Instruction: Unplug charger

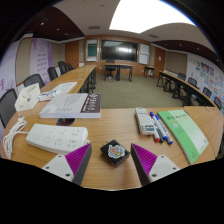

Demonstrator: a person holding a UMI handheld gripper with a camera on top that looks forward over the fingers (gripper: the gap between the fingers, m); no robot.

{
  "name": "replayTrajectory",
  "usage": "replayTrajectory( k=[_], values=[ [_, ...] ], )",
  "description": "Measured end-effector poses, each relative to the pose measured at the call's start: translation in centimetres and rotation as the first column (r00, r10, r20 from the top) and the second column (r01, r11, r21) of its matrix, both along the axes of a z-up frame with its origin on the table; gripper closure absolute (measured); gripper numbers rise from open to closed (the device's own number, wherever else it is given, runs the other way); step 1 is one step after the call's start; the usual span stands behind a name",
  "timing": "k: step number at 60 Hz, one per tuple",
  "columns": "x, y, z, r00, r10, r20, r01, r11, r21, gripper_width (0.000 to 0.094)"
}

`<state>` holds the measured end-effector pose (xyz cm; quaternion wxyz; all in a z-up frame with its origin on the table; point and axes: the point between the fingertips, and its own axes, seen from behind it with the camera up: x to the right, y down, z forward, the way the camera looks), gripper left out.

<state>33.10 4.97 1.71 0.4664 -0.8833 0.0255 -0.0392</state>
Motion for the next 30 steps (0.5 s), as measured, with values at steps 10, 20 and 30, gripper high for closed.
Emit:
replayTrajectory(
  k=[10,20,30],
  values=[
    [-0.1,-4.7,2.0,0.999,-0.026,0.039,0.028,0.999,-0.033,0.0082],
    [-1.3,-10.9,6.8,0.996,-0.059,0.072,0.062,0.997,-0.041,0.008],
    [-3.8,-18.4,12.7,0.991,-0.079,0.11,0.081,0.997,-0.013,0.0079]
  ],
)
